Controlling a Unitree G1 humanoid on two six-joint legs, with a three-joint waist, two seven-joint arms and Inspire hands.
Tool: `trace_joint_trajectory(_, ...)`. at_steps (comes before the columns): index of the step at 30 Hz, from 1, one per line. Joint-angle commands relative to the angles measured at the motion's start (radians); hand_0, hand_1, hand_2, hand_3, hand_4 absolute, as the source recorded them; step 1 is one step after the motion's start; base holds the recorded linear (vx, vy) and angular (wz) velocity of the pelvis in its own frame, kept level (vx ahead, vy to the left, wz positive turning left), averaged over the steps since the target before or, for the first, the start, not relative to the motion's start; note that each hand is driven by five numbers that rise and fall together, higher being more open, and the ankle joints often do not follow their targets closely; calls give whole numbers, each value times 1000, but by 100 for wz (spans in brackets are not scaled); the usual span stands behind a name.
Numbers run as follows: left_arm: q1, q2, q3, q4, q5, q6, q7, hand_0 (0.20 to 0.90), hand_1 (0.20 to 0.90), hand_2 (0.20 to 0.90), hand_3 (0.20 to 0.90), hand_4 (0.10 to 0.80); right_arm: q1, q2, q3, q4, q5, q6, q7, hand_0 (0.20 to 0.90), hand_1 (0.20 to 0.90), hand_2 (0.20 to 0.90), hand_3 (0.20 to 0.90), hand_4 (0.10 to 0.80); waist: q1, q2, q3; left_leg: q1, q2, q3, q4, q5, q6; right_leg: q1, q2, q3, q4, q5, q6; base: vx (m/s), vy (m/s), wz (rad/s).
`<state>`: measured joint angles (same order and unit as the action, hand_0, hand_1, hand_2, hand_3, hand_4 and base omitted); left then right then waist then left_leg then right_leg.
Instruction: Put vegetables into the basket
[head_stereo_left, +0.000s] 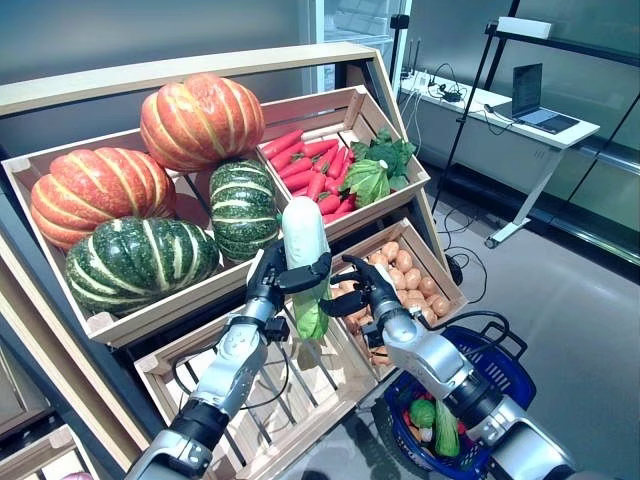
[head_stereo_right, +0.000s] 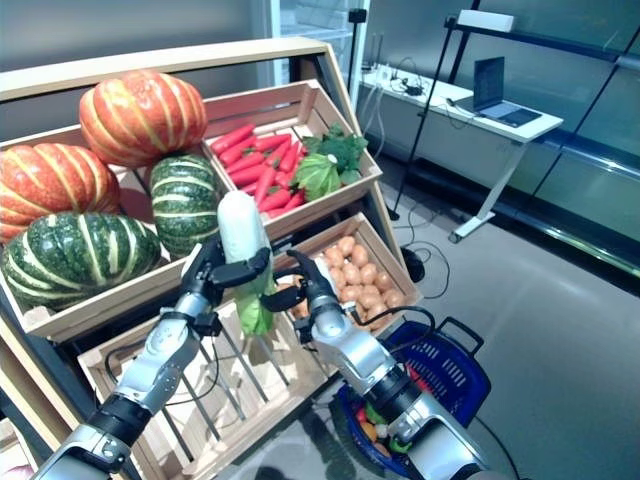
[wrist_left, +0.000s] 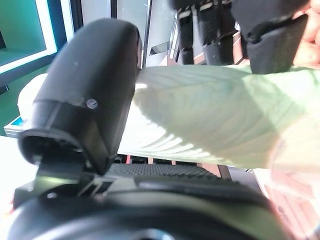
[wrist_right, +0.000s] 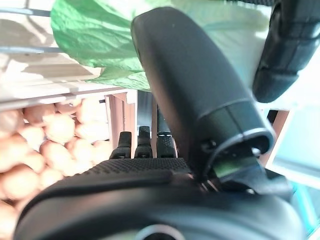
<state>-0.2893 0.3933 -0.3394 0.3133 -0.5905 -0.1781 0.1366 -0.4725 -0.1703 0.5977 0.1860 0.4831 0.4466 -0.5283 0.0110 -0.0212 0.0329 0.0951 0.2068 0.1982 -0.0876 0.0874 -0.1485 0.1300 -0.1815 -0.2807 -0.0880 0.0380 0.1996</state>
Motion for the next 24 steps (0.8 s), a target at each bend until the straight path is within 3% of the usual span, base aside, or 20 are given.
trace_joint_trajectory(1,-189,-132,-75,-136,-10,-123,-74,300,300,300,300,400,-106,131,-32,-74,39,-180,-103,900,900,900,900,800,-12,9,-27,11,-13,12,0,-48,19,-11,-15,48,40,-26,-43,0,0,0)
trace_joint_trajectory(7,-185,-129,-73,-130,-11,-120,-73,300,300,300,300,400,-64,138,-21,-112,110,-214,-154,900,900,900,900,800,-12,12,-27,13,-16,9,0,-50,20,-5,-16,45,35,-25,-43,0,0,0)
trace_joint_trajectory(13,-183,-123,-74,-121,-15,-119,-95,300,300,300,300,400,-43,130,-2,-118,144,-204,-85,900,900,900,900,800,-13,12,-30,14,-16,9,0,-49,18,-1,-18,38,31,-22,-42,0,0,0)
trace_joint_trajectory(17,-187,-110,-76,-126,-11,-101,-116,300,300,300,300,400,-45,108,18,-130,150,-149,88,900,900,900,900,800,-11,8,-33,13,-16,6,0,-49,16,-1,-19,34,30,-21,-41,0,0,0)
trace_joint_trajectory(24,-193,-77,-74,-69,-40,-100,-224,300,300,300,300,400,-120,8,55,-106,402,-53,569,900,900,900,900,800,1,-14,-45,16,-11,4,0,-47,8,6,-17,14,28,-20,-42,10,-8,0)
